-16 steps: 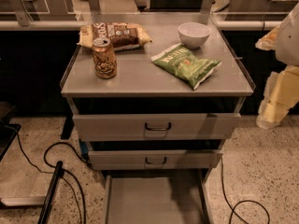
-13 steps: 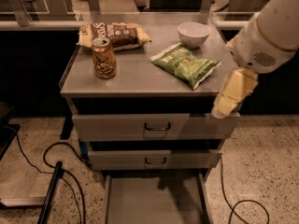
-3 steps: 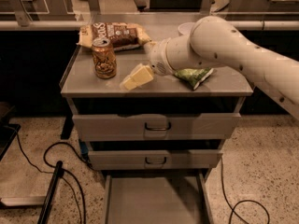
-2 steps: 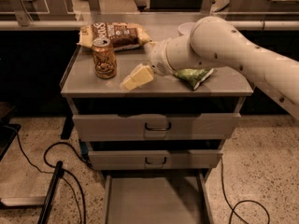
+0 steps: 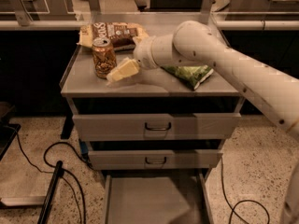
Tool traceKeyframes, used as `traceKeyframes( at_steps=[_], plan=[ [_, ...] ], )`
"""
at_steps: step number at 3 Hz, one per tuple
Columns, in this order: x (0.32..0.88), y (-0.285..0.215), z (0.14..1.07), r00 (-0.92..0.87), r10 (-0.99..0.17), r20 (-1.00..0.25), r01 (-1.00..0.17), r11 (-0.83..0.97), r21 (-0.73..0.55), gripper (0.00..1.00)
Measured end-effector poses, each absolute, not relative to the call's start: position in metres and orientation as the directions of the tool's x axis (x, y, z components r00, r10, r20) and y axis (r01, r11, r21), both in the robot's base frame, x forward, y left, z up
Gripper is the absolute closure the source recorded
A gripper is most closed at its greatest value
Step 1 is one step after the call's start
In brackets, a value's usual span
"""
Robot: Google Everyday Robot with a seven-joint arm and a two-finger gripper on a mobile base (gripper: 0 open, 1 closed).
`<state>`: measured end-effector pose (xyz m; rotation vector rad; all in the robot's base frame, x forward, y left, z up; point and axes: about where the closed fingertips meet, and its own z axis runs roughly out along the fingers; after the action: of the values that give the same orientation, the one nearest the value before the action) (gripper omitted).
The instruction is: Place orange can into bottom drawer
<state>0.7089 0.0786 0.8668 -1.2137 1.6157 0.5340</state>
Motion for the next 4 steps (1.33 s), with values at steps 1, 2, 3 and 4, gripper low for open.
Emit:
traceKeyframes(
  at_steps=[1,2,3,4],
  plan=[
    [0.728,0.096,0.86,0.022,-0.411,-0.911,-0.899,0.39,-0.198,0.0],
    [0.73,0.096,0.859,0.022,-0.408,-0.913,-0.899,0.391,-0.196,0.0],
    [0.724,0.097,0.858,0.022,-0.391,-0.92,-0.904,0.385,-0.185,0.0],
    [0.714,0.103,0.858,0.021,-0.354,-0.935,-0.912,0.375,-0.163,0.0]
  ],
)
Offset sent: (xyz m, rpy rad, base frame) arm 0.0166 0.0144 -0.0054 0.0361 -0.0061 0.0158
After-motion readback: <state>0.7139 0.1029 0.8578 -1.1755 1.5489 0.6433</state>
